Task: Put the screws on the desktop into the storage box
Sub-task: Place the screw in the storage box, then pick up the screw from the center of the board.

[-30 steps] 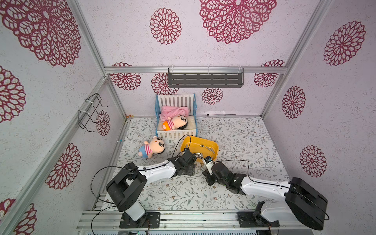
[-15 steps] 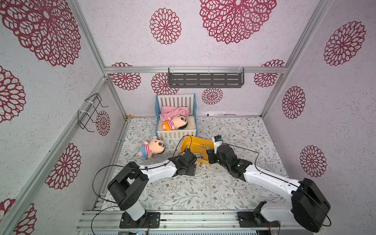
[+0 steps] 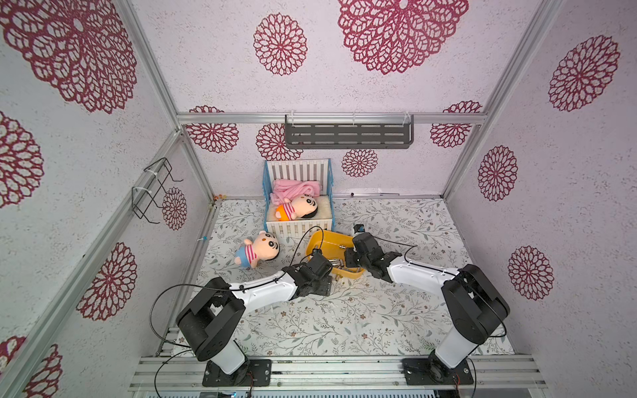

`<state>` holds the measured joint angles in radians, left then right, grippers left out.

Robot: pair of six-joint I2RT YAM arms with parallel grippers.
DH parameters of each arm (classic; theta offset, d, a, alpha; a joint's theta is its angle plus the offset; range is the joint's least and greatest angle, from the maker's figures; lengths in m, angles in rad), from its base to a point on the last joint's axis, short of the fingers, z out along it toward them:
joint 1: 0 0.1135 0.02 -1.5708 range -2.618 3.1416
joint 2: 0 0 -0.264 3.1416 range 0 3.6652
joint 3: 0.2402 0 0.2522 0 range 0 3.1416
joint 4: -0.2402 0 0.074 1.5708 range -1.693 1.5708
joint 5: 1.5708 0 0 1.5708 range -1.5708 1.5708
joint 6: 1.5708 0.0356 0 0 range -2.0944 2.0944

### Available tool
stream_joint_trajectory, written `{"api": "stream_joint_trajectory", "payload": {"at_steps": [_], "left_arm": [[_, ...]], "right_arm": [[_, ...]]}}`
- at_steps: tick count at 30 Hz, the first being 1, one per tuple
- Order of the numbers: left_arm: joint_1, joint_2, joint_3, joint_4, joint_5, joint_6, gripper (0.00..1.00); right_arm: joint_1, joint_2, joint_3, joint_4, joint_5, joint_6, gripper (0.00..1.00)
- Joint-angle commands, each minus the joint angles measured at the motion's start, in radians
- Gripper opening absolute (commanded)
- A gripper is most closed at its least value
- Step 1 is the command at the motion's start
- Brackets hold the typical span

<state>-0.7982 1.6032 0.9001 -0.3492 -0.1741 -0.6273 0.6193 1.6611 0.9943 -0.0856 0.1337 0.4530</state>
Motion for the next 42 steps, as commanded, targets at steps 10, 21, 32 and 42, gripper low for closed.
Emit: {"api": "stream_joint_trajectory", "payload": {"at_steps": [10,21,32,42], "left_arm": [[0.017,-0.086,-0.034,0.003,-0.069,0.004,0.79],[0.042,-0.185,-0.081,0.006,-0.101,-0.016,0.79],[0.043,-0.106,-0.044,0.000,-0.024,-0.009,0.79],[0.044,-0.118,-0.050,-0.002,-0.027,-0.009,0.79]], "right_arm": [[0.121,-0.340,-0.272,0.152,-0.037,0.025,0.46],[0.365,-0.354,-0.470,0.334,0.113,0.133,0.42],[0.376,-0.190,-0.455,0.420,0.240,0.198,0.38],[0.348,-0.041,-0.398,0.476,0.233,0.226,0.40]]}}
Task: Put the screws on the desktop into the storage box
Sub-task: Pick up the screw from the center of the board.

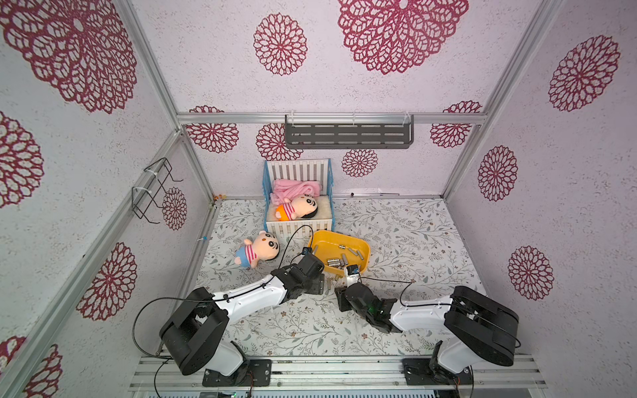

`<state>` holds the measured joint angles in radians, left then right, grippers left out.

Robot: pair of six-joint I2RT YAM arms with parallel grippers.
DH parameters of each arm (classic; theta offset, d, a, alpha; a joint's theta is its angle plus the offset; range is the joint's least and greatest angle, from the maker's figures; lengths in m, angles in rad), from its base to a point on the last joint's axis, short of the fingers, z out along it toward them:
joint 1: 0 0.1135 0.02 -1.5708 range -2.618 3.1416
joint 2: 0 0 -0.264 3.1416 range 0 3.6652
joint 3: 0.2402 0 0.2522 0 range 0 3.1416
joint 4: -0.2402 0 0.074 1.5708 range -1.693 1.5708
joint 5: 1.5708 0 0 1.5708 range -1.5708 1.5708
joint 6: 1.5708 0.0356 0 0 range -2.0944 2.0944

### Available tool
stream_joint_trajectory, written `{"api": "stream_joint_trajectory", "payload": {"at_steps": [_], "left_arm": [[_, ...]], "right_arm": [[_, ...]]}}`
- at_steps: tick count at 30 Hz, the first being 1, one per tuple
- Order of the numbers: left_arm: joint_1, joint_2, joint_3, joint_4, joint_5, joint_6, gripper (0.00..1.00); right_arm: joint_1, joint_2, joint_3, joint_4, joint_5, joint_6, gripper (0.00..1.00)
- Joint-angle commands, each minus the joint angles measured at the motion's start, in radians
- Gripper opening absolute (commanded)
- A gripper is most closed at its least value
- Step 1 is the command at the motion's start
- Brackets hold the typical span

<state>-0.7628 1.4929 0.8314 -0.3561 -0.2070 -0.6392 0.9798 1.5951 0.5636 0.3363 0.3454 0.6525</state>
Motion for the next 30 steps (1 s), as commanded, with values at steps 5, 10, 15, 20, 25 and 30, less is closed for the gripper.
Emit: {"api": "stream_joint_trajectory", "payload": {"at_steps": [5,10,15,20,25,30], "left_arm": [[0.008,-0.008,0.018,0.005,0.008,0.002,0.79],[0.007,-0.001,0.021,0.006,0.018,0.001,0.79],[0.007,-0.002,0.021,0.005,0.022,0.001,0.79],[0.007,-0.001,0.023,0.006,0.035,0.002,0.80],[0.006,0.000,0.023,0.006,0.034,0.003,0.80],[0.007,-0.003,0.022,0.006,0.028,0.003,0.80]], "right_arm": [[-0.035,0.087,0.072,0.063,0.033,0.045,0.40],[-0.059,0.144,0.101,0.067,0.045,0.066,0.40],[-0.066,0.195,0.138,0.051,0.067,0.079,0.40],[-0.066,0.219,0.165,0.013,0.108,0.094,0.40],[-0.065,0.254,0.203,-0.036,0.136,0.097,0.38],[-0.057,0.283,0.234,-0.078,0.174,0.097,0.33]]}}
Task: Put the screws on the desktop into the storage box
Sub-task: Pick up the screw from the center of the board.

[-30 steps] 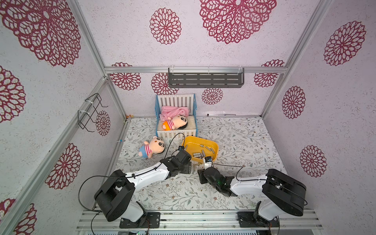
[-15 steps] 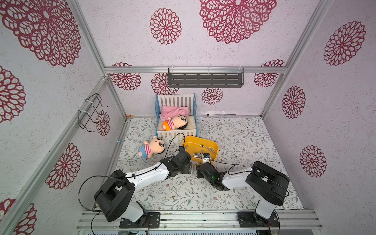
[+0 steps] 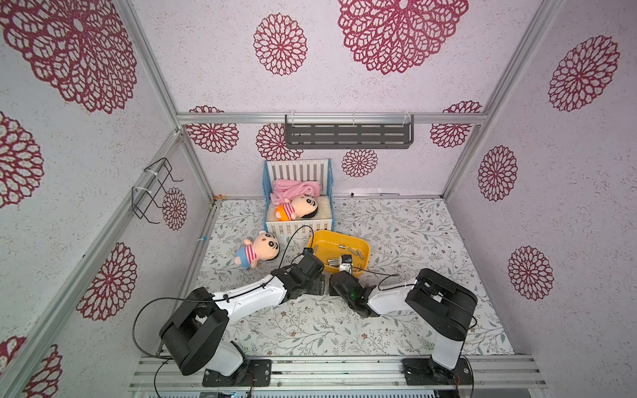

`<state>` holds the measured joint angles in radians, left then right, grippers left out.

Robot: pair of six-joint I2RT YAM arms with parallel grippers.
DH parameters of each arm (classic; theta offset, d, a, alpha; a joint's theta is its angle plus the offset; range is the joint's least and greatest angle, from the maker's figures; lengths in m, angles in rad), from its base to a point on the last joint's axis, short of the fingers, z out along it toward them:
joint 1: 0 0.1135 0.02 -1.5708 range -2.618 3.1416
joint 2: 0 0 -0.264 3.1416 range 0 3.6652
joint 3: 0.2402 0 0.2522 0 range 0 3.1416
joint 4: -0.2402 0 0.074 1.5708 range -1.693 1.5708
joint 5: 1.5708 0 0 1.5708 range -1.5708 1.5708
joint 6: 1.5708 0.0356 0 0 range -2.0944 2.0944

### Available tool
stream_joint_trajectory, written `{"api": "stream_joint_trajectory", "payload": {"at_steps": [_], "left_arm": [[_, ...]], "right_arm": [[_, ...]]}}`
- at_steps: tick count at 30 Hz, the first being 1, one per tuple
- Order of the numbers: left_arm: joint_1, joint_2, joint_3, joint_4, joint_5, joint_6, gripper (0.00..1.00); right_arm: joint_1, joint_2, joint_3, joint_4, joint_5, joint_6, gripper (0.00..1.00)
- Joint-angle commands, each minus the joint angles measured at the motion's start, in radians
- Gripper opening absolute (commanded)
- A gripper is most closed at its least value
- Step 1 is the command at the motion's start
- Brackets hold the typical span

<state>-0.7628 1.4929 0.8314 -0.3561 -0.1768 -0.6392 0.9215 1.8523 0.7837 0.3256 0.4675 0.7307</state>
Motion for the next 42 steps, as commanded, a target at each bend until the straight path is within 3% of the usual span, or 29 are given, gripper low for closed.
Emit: {"api": "stream_joint_trajectory", "payload": {"at_steps": [1,25,42], "left_arm": [[0.007,-0.002,0.021,0.006,-0.002,0.003,0.80],[0.007,-0.007,0.020,0.006,-0.009,0.002,0.80],[0.007,-0.071,-0.012,0.023,-0.034,-0.006,0.80]], "right_arm": [[0.001,0.027,0.015,-0.072,0.056,0.019,0.33],[0.063,-0.034,0.006,-0.152,0.120,0.011,0.13],[0.085,-0.423,-0.089,-0.120,0.147,-0.046,0.11]]}}
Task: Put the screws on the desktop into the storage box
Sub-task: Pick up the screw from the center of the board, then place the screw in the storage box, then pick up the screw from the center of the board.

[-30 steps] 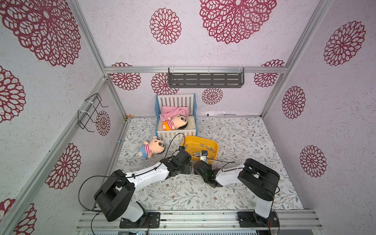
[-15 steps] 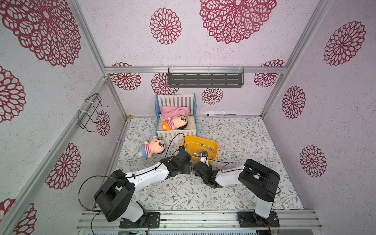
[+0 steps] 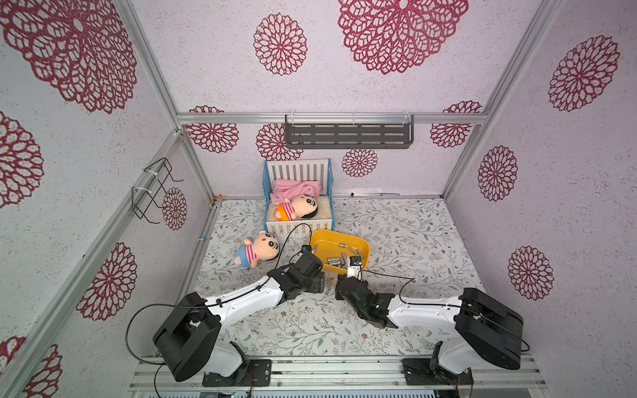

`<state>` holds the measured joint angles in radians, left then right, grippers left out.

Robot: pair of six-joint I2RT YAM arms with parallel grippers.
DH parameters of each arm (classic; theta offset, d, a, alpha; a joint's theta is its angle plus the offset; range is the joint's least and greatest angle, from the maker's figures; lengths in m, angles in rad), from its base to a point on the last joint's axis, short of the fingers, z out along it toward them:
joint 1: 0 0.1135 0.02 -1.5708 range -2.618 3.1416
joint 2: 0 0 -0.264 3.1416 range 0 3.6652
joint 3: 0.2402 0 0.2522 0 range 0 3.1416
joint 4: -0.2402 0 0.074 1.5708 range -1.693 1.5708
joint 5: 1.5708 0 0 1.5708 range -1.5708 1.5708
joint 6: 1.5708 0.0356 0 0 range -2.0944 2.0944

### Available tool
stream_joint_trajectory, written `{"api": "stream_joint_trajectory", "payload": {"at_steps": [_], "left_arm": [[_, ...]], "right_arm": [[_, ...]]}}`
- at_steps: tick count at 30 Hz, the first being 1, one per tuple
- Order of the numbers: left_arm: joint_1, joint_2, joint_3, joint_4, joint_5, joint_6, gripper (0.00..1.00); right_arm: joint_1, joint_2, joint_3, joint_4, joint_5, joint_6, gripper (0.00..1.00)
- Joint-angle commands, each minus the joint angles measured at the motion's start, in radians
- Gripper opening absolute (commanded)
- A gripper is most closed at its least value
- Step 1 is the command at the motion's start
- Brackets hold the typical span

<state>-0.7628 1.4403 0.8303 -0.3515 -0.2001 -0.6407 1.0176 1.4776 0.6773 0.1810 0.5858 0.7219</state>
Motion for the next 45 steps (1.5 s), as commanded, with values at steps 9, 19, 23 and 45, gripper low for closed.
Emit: {"api": "stream_joint_trajectory", "payload": {"at_steps": [9,19,23,45], "left_arm": [[0.007,-0.007,-0.007,0.022,0.014,0.000,0.80],[-0.028,0.054,0.023,0.021,0.034,0.016,0.79],[-0.057,0.112,0.058,0.022,0.026,0.020,0.77],[-0.122,0.347,0.218,-0.014,-0.005,0.026,0.43]], "right_arm": [[-0.216,0.057,0.141,-0.014,-0.105,-0.101,0.13],[-0.280,0.105,0.195,-0.046,-0.159,-0.130,0.43],[-0.281,0.043,0.183,-0.079,-0.160,-0.142,0.48],[-0.349,-0.632,-0.143,-0.271,-0.078,-0.262,0.58]]}}
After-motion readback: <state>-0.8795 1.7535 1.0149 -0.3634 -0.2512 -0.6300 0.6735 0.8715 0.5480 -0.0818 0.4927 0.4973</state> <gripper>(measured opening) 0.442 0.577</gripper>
